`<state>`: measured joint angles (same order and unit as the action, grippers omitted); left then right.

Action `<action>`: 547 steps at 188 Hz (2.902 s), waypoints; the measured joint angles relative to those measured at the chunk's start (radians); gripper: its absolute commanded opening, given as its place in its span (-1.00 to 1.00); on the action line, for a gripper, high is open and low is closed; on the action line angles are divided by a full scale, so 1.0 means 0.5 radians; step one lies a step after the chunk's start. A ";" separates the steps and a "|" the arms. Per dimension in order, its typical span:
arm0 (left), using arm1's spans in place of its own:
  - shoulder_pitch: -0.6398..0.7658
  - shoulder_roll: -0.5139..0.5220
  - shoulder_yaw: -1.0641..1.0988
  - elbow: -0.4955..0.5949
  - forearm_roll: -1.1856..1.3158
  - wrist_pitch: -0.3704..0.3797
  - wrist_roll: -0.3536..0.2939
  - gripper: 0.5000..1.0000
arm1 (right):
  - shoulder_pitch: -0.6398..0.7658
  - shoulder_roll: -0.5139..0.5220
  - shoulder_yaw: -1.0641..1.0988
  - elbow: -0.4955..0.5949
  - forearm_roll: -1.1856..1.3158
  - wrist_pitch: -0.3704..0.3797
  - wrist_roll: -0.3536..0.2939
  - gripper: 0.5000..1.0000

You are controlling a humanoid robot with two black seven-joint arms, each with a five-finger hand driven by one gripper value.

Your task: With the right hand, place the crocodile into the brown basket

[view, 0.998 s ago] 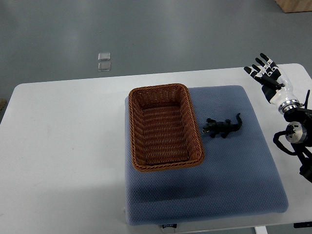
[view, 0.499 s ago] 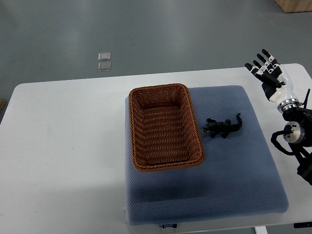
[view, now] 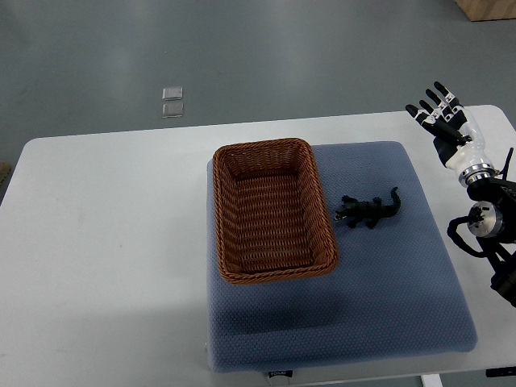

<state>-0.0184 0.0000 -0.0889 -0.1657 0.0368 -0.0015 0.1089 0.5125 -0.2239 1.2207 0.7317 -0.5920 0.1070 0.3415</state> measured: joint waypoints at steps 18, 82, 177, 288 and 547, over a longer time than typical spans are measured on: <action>0.000 0.000 0.000 0.000 0.000 0.000 0.000 1.00 | 0.003 -0.008 0.002 0.000 0.000 -0.002 0.001 0.72; 0.000 0.000 0.000 0.000 0.000 0.000 0.000 1.00 | 0.023 -0.049 -0.034 0.000 -0.032 0.101 0.002 0.71; 0.000 0.000 0.000 0.000 0.000 0.000 0.000 1.00 | 0.240 -0.522 -0.814 0.129 -0.682 0.286 0.362 0.71; 0.000 0.000 0.000 0.000 0.000 0.000 0.000 1.00 | 0.719 -0.816 -1.592 0.371 -1.731 0.253 0.527 0.71; 0.000 0.000 0.000 0.000 0.000 0.000 0.000 1.00 | 1.010 -0.753 -2.206 0.377 -2.216 0.169 0.433 0.69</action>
<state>-0.0185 0.0000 -0.0889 -0.1656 0.0368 -0.0015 0.1089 1.0177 -0.6004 0.1176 0.9201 -1.6999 0.1914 0.5582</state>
